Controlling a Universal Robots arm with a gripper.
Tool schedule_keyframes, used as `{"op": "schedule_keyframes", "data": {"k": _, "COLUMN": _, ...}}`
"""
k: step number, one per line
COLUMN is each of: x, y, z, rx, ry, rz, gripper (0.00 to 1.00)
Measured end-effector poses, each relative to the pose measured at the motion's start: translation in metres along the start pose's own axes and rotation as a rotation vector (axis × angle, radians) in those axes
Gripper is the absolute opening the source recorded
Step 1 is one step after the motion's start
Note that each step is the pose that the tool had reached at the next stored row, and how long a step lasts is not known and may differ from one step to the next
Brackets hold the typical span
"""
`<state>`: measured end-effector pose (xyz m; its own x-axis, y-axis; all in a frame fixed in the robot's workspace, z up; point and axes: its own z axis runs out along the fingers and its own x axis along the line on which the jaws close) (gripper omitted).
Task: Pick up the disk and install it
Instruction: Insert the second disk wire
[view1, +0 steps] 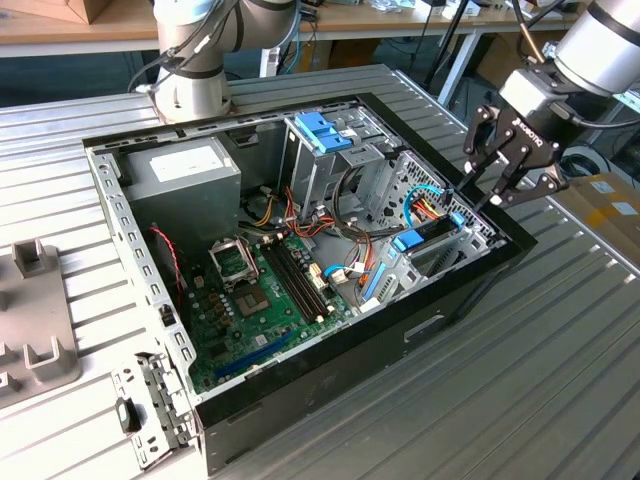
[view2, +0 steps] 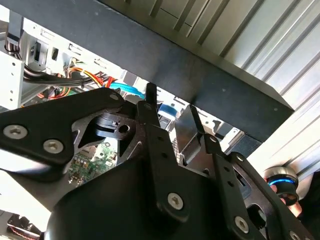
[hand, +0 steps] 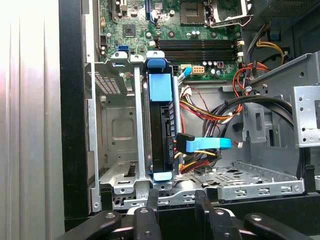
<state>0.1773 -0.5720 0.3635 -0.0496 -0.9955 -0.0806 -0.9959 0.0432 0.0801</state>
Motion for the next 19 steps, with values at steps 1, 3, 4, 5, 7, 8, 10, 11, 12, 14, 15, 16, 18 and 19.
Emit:
{"op": "schedule_keyframes", "data": {"k": 1, "x": -0.0002, "y": 0.0003, "z": -0.0028, "rx": 0.0001, "ry": 0.0002, "rz": 0.000, "gripper": 0.42}}
{"op": "schedule_keyframes", "data": {"k": 3, "x": -0.0009, "y": 0.0011, "z": -0.0084, "rx": 0.0006, "ry": 0.0001, "rz": 0.000, "gripper": 0.42}}
{"op": "schedule_keyframes", "data": {"k": 4, "x": -0.0011, "y": 0.0019, "z": -0.0102, "rx": 0.0011, "ry": 0.0001, "rz": 0.000, "gripper": 0.42}}
{"op": "schedule_keyframes", "data": {"k": 5, "x": -0.0012, "y": 0.0026, "z": -0.0114, "rx": 0.0014, "ry": 0.0001, "rz": 0.000, "gripper": 0.42}}
{"op": "schedule_keyframes", "data": {"k": 7, "x": -0.0012, "y": 0.0069, "z": -0.0123, "rx": 0.0030, "ry": -0.0002, "rz": 0.000, "gripper": 0.42}}
{"op": "schedule_keyframes", "data": {"k": 8, "x": -0.0013, "y": 0.0090, "z": -0.0122, "rx": 0.0034, "ry": -0.0001, "rz": 0.000, "gripper": 0.42}}
{"op": "schedule_keyframes", "data": {"k": 10, "x": -0.0015, "y": 0.0164, "z": -0.0116, "rx": 0.0047, "ry": -0.0002, "rz": 0.000, "gripper": 0.42}}
{"op": "schedule_keyframes", "data": {"k": 11, "x": -0.0014, "y": 0.0192, "z": -0.0114, "rx": 0.0050, "ry": -0.0001, "rz": 0.000, "gripper": 0.42}}
{"op": "schedule_keyframes", "data": {"k": 12, "x": -0.0014, "y": 0.0210, "z": -0.0113, "rx": 0.0052, "ry": -0.0001, "rz": 0.000, "gripper": 0.42}}
{"op": "schedule_keyframes", "data": {"k": 14, "x": -0.0013, "y": 0.0244, "z": -0.0109, "rx": 0.0056, "ry": 0.0001, "rz": 0.000, "gripper": 0.42}}
{"op": "schedule_keyframes", "data": {"k": 15, "x": -0.0015, "y": 0.0263, "z": -0.0108, "rx": 0.0058, "ry": 0.0005, "rz": 0.000, "gripper": 0.42}}
{"op": "schedule_keyframes", "data": {"k": 16, "x": -0.0015, "y": 0.0285, "z": -0.0106, "rx": 0.0060, "ry": 0.0007, "rz": 0.000, "gripper": 0.42}}
{"op": "schedule_keyframes", "data": {"k": 18, "x": -0.0017, "y": 0.0341, "z": -0.0102, "rx": 0.0065, "ry": 0.0009, "rz": 0.000, "gripper": 0.42}}
{"op": "schedule_keyframes", "data": {"k": 19, "x": -0.0016, "y": 0.0358, "z": -0.0101, "rx": 0.0065, "ry": 0.0009, "rz": 0.000, "gripper": 0.42}}
